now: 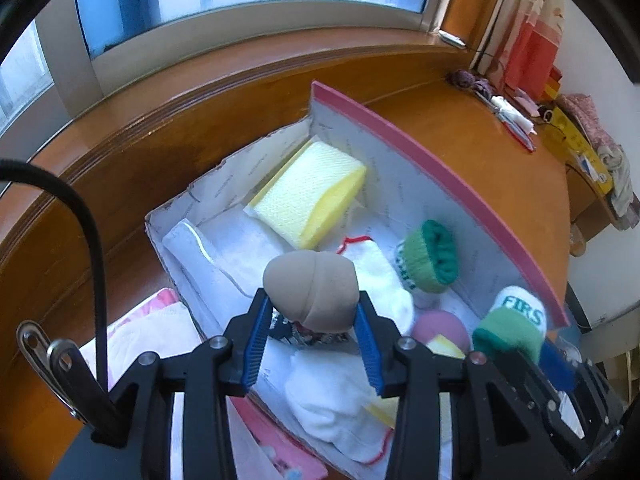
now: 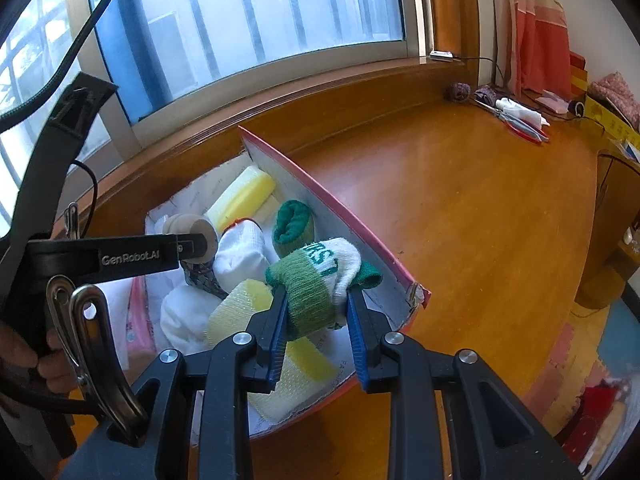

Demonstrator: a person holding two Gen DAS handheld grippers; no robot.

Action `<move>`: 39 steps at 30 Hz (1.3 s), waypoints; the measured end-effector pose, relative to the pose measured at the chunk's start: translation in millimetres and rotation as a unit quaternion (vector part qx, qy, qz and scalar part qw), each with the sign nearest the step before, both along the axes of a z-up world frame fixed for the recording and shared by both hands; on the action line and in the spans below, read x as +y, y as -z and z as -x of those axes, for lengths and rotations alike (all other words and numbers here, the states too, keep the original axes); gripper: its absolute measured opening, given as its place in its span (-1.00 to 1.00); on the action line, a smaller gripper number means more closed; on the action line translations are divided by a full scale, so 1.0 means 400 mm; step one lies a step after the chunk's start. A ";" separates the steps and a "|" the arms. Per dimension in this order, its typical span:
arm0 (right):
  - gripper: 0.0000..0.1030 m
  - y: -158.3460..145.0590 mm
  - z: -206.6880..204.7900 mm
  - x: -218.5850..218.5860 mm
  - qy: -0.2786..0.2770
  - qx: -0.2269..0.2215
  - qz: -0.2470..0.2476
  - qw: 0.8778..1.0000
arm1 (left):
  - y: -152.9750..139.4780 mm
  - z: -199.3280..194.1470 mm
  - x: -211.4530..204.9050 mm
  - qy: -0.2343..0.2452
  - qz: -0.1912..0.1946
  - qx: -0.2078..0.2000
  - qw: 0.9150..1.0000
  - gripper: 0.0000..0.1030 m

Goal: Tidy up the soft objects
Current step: 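Lower both items into the box and open the left gripper while the right gripper releases the wristband, then withdraw both open grippers up and away from the box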

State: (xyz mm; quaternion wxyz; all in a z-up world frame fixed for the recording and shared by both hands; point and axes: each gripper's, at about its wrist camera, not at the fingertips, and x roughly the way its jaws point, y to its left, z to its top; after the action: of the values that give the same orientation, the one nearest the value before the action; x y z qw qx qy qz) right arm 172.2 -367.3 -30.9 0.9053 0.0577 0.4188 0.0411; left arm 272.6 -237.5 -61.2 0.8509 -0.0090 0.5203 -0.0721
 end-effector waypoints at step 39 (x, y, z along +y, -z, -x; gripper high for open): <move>0.34 -0.062 0.058 0.041 -0.010 -0.030 -0.006 0.999 | -0.110 0.090 0.070 -0.019 0.016 -0.028 0.999 0.14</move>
State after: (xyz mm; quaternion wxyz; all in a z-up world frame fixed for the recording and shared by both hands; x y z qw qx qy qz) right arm 149.0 -350.7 -6.2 0.9165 0.0580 0.3919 0.0546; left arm 236.6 -209.3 -17.1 0.8663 -0.0299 0.4944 -0.0647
